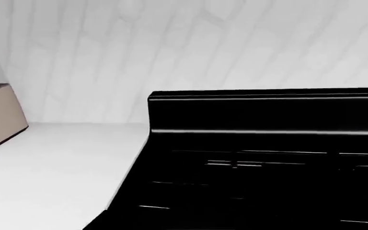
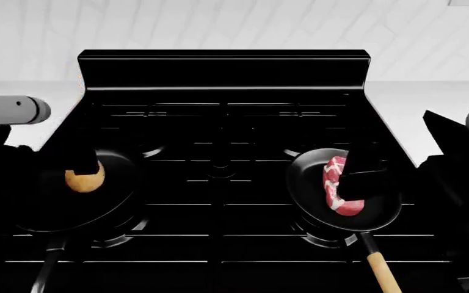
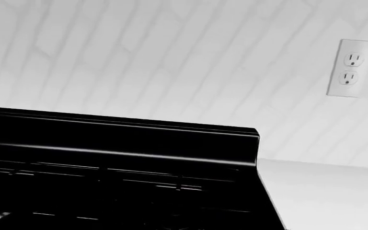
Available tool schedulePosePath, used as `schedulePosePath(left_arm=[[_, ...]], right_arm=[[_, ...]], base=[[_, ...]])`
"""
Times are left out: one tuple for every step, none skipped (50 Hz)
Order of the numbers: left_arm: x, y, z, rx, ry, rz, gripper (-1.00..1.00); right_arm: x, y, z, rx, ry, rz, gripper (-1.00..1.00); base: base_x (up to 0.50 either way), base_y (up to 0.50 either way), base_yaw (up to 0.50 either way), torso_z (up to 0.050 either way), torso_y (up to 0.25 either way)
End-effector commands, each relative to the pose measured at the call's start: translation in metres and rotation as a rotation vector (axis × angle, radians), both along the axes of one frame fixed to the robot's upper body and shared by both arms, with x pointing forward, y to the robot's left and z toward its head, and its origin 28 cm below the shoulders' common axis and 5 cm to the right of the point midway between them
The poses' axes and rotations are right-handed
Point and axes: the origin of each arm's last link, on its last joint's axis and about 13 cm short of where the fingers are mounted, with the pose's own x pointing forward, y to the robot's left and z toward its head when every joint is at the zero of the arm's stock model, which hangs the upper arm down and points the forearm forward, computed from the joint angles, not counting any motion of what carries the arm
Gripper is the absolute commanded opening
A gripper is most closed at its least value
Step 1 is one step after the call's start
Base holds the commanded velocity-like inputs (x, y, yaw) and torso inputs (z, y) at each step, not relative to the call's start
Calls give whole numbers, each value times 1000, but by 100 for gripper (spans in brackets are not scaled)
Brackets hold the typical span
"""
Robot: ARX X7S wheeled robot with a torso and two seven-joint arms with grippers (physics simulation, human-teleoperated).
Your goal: Place both pans onto different burners. Then place the onion and the lamb chop on different pans.
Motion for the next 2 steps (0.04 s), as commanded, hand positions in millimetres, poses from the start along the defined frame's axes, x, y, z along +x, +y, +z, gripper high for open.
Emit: schedulePosePath(left_arm=[[-33,-6,40,-21,-199,-41,100],[-36,-7,42,-22,-213,-45,100]], right_arm=[[-9,-3,12,1,-61,-20,100],[-10,-4,13,-1,-68,-22,100]], base=[[0,0,0,0,0],[0,0,0,0,0]])
